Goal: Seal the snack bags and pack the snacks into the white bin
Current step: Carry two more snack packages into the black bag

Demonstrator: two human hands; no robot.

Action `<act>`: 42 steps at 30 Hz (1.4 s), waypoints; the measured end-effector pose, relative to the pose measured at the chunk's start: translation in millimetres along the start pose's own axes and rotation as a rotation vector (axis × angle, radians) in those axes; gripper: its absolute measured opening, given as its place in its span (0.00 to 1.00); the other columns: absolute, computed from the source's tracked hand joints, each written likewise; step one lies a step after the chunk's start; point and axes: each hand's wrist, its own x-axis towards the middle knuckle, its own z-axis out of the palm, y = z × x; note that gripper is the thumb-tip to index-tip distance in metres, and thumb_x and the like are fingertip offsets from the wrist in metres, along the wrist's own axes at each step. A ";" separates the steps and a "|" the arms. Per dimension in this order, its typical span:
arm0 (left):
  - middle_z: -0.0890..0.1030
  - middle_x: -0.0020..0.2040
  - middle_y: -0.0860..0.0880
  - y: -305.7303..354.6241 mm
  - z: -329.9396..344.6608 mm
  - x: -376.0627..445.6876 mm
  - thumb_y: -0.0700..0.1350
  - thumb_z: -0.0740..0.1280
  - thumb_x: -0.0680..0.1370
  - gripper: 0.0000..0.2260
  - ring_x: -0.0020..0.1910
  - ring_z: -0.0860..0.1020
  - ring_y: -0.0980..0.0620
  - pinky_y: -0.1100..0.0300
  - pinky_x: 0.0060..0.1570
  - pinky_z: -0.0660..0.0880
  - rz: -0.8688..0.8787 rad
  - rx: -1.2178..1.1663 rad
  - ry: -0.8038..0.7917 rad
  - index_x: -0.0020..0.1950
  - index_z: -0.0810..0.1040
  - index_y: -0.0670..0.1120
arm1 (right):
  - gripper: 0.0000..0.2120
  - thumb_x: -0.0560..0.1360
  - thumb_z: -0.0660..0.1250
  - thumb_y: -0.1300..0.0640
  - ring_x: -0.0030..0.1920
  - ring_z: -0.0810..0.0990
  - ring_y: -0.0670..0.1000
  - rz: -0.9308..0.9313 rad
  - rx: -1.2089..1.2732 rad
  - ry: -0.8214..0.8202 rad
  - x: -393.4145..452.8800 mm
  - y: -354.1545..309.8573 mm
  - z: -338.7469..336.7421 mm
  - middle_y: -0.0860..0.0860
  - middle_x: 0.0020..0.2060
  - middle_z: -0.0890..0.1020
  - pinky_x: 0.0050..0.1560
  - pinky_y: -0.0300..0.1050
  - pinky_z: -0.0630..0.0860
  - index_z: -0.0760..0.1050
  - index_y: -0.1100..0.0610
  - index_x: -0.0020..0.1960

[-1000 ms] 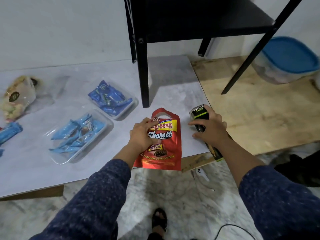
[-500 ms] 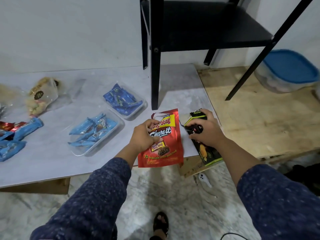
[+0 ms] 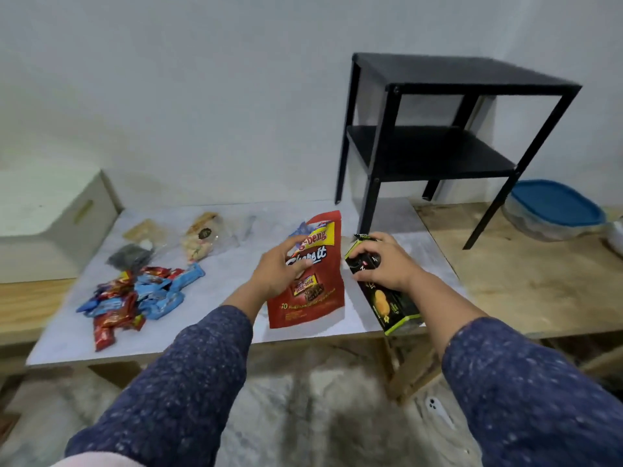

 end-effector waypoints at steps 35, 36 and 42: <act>0.77 0.60 0.53 -223.1 -479.1 -434.3 0.42 0.69 0.75 0.16 0.57 0.75 0.53 0.61 0.57 0.73 -0.597 0.239 1.045 0.61 0.77 0.54 | 0.19 0.65 0.77 0.57 0.66 0.68 0.55 -1.105 -0.135 -0.683 12.8 -653.9 405.9 0.55 0.66 0.66 0.68 0.44 0.64 0.79 0.48 0.54; 0.77 0.61 0.52 -229.1 -486.5 -446.8 0.42 0.69 0.76 0.16 0.56 0.76 0.52 0.59 0.56 0.75 -0.638 0.220 1.071 0.61 0.77 0.56 | 0.18 0.65 0.76 0.57 0.66 0.68 0.55 -1.134 -0.144 -0.716 9.9 -671.0 421.5 0.55 0.66 0.65 0.67 0.44 0.64 0.79 0.48 0.54; 0.76 0.64 0.51 -266.4 -491.8 -531.8 0.42 0.69 0.76 0.15 0.56 0.73 0.56 0.62 0.57 0.70 -0.849 0.161 1.304 0.61 0.78 0.55 | 0.18 0.66 0.76 0.54 0.66 0.68 0.55 -1.342 -0.270 -0.918 -42.1 -750.8 519.0 0.53 0.67 0.64 0.69 0.49 0.66 0.78 0.44 0.53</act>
